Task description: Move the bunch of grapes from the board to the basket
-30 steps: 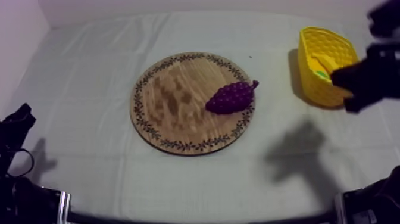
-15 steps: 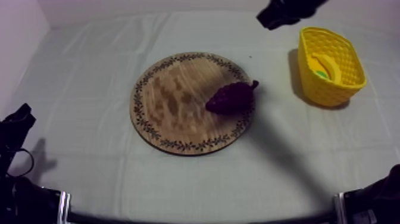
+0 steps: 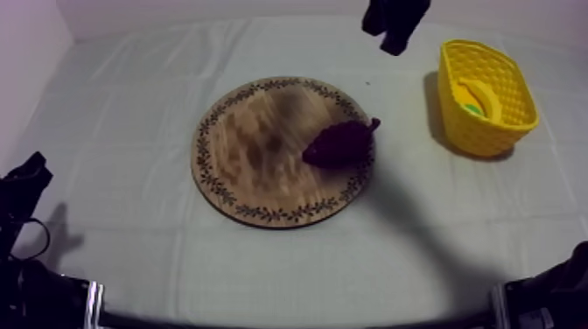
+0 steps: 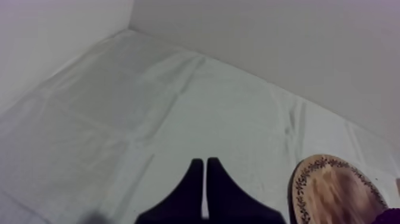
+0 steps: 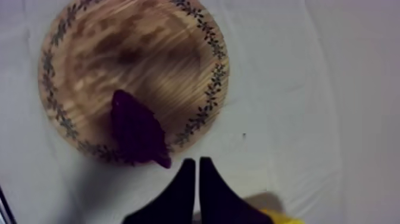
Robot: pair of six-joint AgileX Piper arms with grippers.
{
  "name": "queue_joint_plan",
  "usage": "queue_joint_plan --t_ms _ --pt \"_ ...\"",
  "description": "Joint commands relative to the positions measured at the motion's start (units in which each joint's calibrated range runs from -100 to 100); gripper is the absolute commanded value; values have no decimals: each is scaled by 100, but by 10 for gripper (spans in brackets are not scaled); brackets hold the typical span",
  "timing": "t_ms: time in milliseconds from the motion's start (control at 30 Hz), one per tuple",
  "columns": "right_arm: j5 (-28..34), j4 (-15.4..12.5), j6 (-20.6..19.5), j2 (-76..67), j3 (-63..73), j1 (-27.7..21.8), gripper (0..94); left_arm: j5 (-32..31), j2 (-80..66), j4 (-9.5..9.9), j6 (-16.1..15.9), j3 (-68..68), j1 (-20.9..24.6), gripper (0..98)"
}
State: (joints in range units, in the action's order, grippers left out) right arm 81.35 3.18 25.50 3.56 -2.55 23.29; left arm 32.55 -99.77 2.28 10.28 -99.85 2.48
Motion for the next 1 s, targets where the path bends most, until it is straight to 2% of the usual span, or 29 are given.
queue_joint_plan --t_ms 0,100,300,433,700,833,967 --pt "127 -56 1504 6 132 15 6 3 3 -1 0 -4 1 0" --pt "401 -132 1827 43 317 49 6 3 3 -1 0 -4 1 0" --pt "718 -202 1996 68 364 96 23 3 3 -1 0 -4 1 0" --pt "883 -158 2017 66 264 125 179 3 3 -1 0 -4 1 0" --pt "996 -44 1863 87 112 110 615 3 3 -1 0 -4 1 0" --pt "978 -14 1757 147 145 134 741 3 3 -1 0 -4 1 0" --pt "958 -29 1642 237 221 173 800 3 3 -1 0 -4 1 0"
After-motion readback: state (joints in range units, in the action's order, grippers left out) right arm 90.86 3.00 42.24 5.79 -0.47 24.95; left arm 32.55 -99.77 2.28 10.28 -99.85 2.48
